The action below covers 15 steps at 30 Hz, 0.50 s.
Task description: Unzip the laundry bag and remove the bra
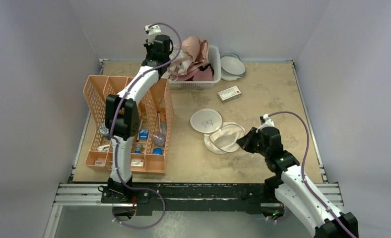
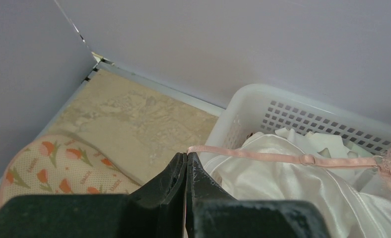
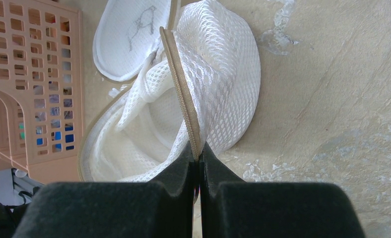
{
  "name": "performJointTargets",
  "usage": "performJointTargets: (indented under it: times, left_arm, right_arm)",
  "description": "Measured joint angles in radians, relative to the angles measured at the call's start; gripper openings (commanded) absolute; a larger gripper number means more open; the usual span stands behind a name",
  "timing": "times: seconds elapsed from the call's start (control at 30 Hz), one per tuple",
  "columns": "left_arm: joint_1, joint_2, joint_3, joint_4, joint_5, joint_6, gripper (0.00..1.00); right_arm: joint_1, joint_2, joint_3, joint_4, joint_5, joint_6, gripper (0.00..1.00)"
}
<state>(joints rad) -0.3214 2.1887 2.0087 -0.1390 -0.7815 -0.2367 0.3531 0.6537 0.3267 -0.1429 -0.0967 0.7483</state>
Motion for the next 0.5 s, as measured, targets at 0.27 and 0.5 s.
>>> performJointTargets:
  times: [0.27, 0.5]
  left_arm:
    - [0.002, -0.006, -0.019, -0.025, 0.090, -0.061, 0.00]
    - [0.002, -0.006, -0.019, -0.060, 0.142, -0.101, 0.07]
  right_arm:
    - [0.000, 0.000, -0.002, 0.000, 0.000, 0.000, 0.05]
    - [0.000, 0.000, -0.002, 0.000, 0.000, 0.000, 0.05]
